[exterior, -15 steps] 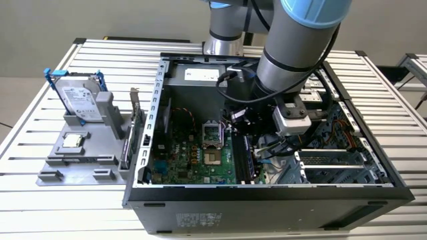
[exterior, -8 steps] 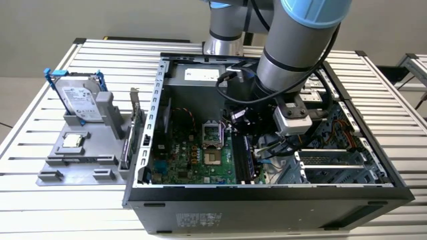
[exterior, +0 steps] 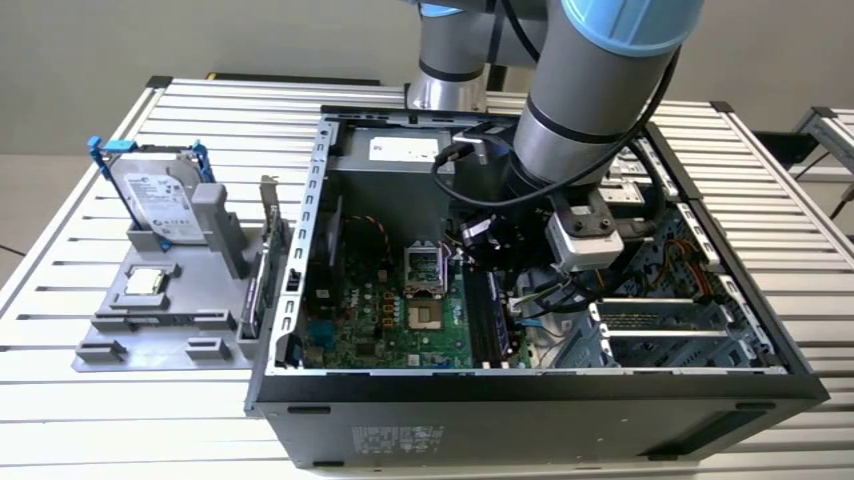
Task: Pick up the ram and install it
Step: 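Press down the ram until it locks into place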
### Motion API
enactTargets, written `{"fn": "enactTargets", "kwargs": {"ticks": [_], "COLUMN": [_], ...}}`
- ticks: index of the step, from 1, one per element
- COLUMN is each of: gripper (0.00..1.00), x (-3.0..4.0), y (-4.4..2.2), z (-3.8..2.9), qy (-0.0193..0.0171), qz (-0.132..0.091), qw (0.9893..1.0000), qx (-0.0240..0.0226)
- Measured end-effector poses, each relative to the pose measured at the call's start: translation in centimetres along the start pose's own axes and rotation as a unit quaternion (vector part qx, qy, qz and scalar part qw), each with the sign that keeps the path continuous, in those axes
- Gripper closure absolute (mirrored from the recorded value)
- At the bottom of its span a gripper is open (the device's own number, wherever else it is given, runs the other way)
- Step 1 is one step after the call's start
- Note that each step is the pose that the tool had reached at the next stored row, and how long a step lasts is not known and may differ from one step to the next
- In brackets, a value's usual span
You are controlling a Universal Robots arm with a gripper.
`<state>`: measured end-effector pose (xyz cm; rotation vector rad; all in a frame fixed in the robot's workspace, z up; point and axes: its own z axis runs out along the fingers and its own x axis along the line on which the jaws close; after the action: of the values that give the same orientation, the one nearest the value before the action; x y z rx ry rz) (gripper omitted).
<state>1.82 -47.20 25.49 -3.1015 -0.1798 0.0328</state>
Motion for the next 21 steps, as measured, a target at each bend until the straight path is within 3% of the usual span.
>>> {"fn": "enactTargets", "kwargs": {"ticks": [8,12,16,21], "gripper": [1.00,1.00,1.00,1.00], "x": [-0.01,-0.02,-0.02,-0.02], "y": [0.00,0.00,0.00,-0.01], "z": [0.00,0.00,0.01,0.02], "qy": [-0.0001,-0.0011,-0.0023,-0.0037], "qz": [-0.003,-0.030,-0.064,-0.104], "qw": [1.0000,0.9995,0.9980,0.9946], "qx": [0.0000,-0.0006,-0.0012,-0.0020]}}
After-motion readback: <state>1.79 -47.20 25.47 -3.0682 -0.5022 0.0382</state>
